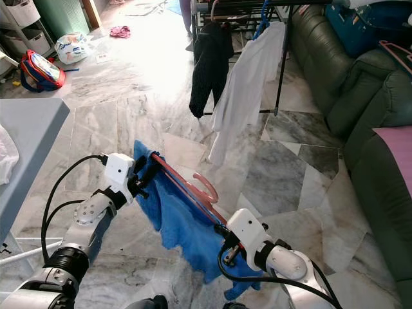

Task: Hang hanger

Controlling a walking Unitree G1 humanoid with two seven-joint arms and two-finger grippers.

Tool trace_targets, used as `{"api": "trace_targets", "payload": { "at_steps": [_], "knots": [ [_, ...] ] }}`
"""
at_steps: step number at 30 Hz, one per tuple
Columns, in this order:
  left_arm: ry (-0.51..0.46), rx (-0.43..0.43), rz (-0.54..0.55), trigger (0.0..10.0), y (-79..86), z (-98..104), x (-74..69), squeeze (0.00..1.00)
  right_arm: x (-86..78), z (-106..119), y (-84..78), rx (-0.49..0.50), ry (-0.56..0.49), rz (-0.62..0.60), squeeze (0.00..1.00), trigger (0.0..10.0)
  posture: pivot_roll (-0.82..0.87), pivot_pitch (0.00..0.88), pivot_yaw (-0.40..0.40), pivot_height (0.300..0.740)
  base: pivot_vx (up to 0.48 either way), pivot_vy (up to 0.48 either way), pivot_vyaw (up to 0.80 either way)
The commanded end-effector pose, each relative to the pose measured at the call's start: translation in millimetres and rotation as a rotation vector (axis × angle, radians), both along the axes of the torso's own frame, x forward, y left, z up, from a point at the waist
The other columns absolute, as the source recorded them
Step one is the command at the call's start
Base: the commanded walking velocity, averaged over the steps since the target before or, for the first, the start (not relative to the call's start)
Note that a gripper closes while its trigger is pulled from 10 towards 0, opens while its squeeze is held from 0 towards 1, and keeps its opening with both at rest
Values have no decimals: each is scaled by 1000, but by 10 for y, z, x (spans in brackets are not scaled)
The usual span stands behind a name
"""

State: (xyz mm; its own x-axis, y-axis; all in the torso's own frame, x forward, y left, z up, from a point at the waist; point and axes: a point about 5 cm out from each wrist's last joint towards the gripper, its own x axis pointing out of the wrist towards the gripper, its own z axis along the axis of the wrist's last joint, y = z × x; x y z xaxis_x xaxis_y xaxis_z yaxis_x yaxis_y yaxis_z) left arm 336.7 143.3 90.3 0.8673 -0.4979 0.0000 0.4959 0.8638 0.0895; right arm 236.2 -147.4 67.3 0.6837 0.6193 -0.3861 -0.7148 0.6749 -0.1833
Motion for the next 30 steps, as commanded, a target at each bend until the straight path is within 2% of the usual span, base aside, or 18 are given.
{"api": "trace_targets", "payload": {
  "at_steps": [1,8,12,14,18,23,30],
  "knots": [
    [9,7,13,0,71,-4,8,0,-24,-8,16,8,-6,7,0,10000,-54,177,60,740,0,0,0],
    [3,40,27,0,174,32,39,0,5,-18,-35,-20,-22,-18,0,10000,-53,176,58,740,0,0,0],
    [-4,44,25,0,187,50,45,0,69,-21,-86,-59,-46,-72,0,10000,-53,177,57,740,0,0,0],
    [-15,44,26,0,197,76,55,0,149,-38,-161,-90,-54,-161,0,10000,-50,178,58,740,0,0,0],
    [-20,28,29,0,195,98,66,0,132,-68,-171,-118,-46,-151,0,10000,-50,179,58,740,0,0,0],
    [-26,32,49,0,229,135,97,0,111,-118,-265,-156,-16,-164,0,10000,-51,180,59,740,0,0,0],
    [-14,40,70,0,255,118,104,0,1,-183,-398,-235,27,-112,0,10000,-54,182,56,740,0,0,0]
  ]
}}
